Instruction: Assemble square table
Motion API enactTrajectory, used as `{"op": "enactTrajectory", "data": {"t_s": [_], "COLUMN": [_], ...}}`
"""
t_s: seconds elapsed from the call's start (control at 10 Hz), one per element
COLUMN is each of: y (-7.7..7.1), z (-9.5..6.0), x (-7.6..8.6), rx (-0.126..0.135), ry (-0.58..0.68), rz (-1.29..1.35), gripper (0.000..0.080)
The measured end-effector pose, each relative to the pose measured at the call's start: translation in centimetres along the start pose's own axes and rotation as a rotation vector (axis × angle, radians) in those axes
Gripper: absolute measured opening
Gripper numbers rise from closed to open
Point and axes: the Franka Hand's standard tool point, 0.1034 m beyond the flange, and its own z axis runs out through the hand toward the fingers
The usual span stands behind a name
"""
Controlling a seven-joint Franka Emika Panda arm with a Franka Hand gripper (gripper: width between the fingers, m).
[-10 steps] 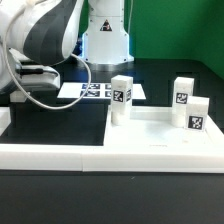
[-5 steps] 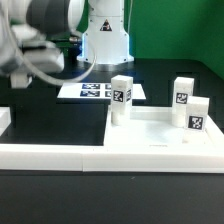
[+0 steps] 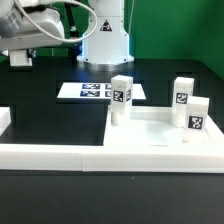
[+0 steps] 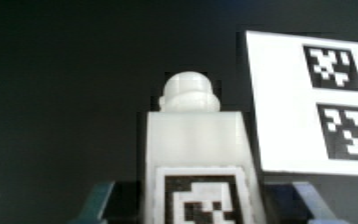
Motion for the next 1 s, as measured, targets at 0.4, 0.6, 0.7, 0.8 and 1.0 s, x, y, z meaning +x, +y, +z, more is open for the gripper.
{"op": "enactTrajectory", "data": {"t_s": [0.4, 0.6, 0.7, 0.8, 1.0], "y": [-5.3, -9.9, -9.6, -9.1, -8.5], "z": [-8.8, -13.1, -13.3, -12.7, -13.4], "x": [3.9, 4.6, 5.5, 5.2, 5.6], "rx": [-0.091, -0.149, -0.164, -0.16, -0.195], "ry": [0.445, 0.556, 0.667, 0.724, 0.892], "rz": [0.036, 0.034, -0.008, 0.01, -0.001], "gripper": [0.0287, 0.0287, 0.0287, 0.0287, 0.0287]}}
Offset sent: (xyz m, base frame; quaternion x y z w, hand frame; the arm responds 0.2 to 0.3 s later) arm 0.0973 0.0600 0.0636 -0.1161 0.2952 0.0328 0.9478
